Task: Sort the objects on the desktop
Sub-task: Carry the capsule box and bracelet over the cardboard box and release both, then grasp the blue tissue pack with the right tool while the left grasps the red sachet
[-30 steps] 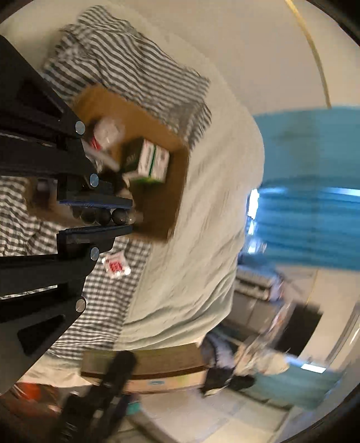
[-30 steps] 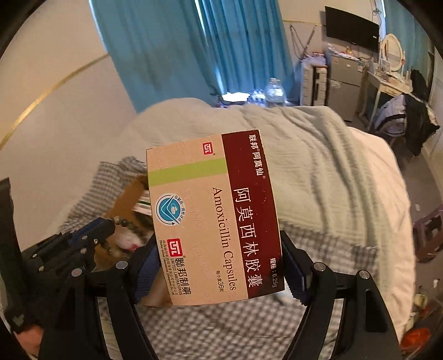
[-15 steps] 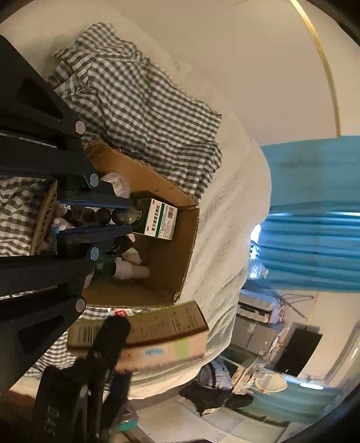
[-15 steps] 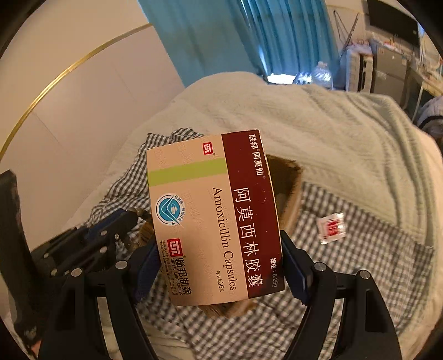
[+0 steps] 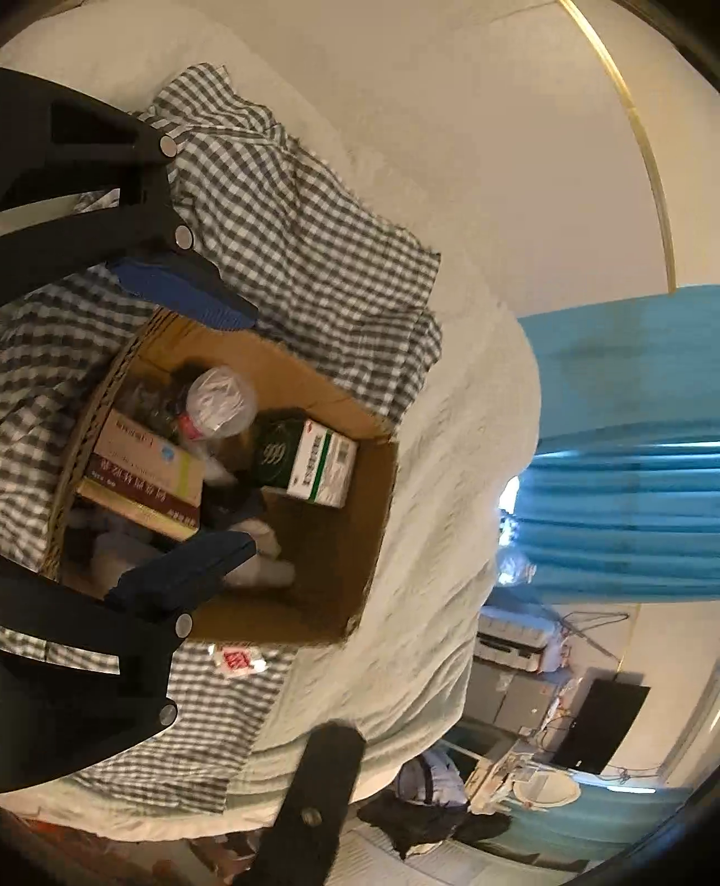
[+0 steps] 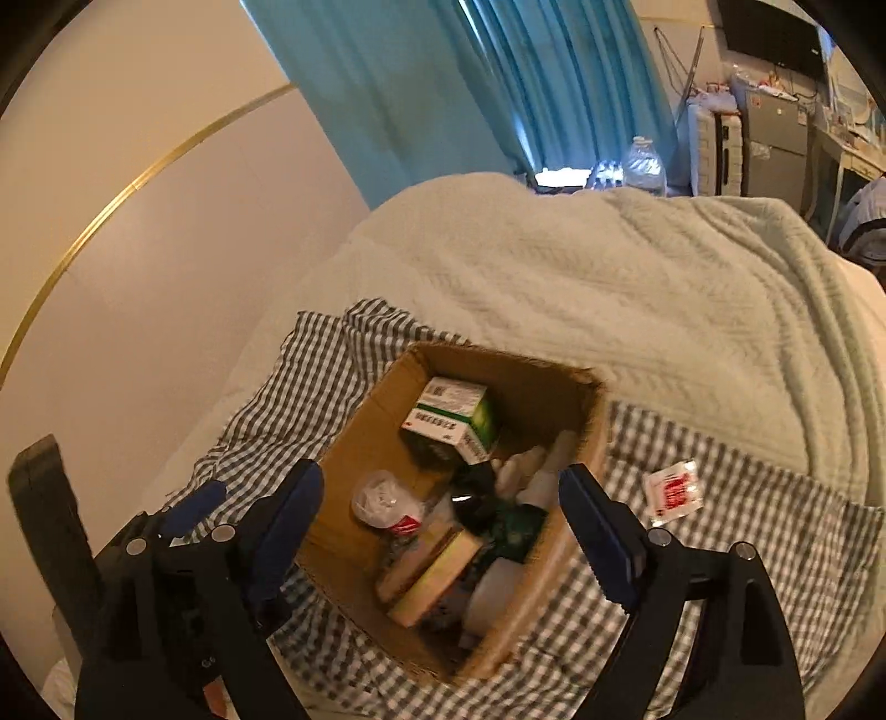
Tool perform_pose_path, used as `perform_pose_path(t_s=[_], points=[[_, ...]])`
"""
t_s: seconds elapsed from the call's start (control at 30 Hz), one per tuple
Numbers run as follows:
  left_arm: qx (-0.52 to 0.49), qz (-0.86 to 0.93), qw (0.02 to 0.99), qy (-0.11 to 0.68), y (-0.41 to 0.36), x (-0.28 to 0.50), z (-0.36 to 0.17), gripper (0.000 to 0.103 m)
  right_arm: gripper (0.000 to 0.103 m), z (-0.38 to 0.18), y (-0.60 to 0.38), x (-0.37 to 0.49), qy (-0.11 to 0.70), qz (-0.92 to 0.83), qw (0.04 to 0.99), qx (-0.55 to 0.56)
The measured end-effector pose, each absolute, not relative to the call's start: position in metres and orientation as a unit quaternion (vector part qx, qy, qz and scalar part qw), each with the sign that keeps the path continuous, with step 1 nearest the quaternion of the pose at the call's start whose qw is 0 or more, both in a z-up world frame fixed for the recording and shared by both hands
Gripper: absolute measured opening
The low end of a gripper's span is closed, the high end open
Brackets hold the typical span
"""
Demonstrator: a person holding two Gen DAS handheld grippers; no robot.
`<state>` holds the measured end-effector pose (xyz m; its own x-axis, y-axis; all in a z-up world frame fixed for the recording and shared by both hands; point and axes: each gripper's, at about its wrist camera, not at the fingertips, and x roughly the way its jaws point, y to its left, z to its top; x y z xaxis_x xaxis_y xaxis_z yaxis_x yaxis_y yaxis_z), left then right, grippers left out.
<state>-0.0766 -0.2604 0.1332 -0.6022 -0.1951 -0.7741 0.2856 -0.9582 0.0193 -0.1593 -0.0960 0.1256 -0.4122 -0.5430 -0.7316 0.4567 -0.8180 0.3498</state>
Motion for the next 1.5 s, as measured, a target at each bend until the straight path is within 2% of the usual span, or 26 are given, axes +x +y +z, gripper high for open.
perform_pose_path(t_s=[0.13, 0.43, 0.57, 0.7, 0.8, 1.0, 1.27, 1.4, 1.47, 1.5], points=[[0.439, -0.887, 0.115, 0.081, -0.238, -0.073, 0.136, 0.078, 0.087, 0.136, -0.055, -0.159, -0.025, -0.852, 0.275, 0.445], [0.442, -0.892, 0.083, 0.050, -0.135, -0.063, 0.126, 0.083, 0.087, 0.124, 0.059, -0.165, 0.028, -0.870, 0.191, 0.455], [0.459, -0.883, 0.088, 0.049, -0.101, -0.068, 0.091, 0.084, 0.087, 0.090, 0.090, -0.173, 0.072, -0.852, 0.156, 0.495], [0.495, -0.862, 0.093, 0.052, -0.077, -0.079, 0.041, 0.084, 0.087, 0.046, 0.097, -0.174, 0.150, -0.817, 0.149, 0.536], [0.500, -0.862, 0.062, 0.064, -0.065, -0.087, 0.009, 0.084, 0.087, 0.020, 0.100, -0.168, 0.198, -0.797, 0.179, 0.542], [0.516, -0.852, 0.076, 0.042, -0.059, -0.113, -0.032, 0.084, 0.087, -0.044, 0.094, -0.162, 0.245, -0.782, 0.234, 0.523], [0.522, -0.847, 0.079, 0.056, -0.054, -0.149, -0.066, 0.084, 0.087, -0.121, 0.091, -0.184, 0.181, -0.793, 0.186, 0.551], [0.526, -0.844, 0.072, 0.069, -0.051, -0.166, -0.085, 0.084, 0.086, -0.148, 0.106, -0.198, 0.102, -0.789, 0.190, 0.576], [0.524, -0.845, 0.063, 0.086, -0.052, -0.174, -0.093, 0.084, 0.063, -0.148, 0.110, -0.202, 0.062, -0.798, 0.199, 0.566], [0.524, -0.845, 0.059, 0.093, -0.052, -0.178, -0.096, 0.084, 0.061, -0.144, 0.112, -0.204, 0.054, -0.810, 0.190, 0.552]])
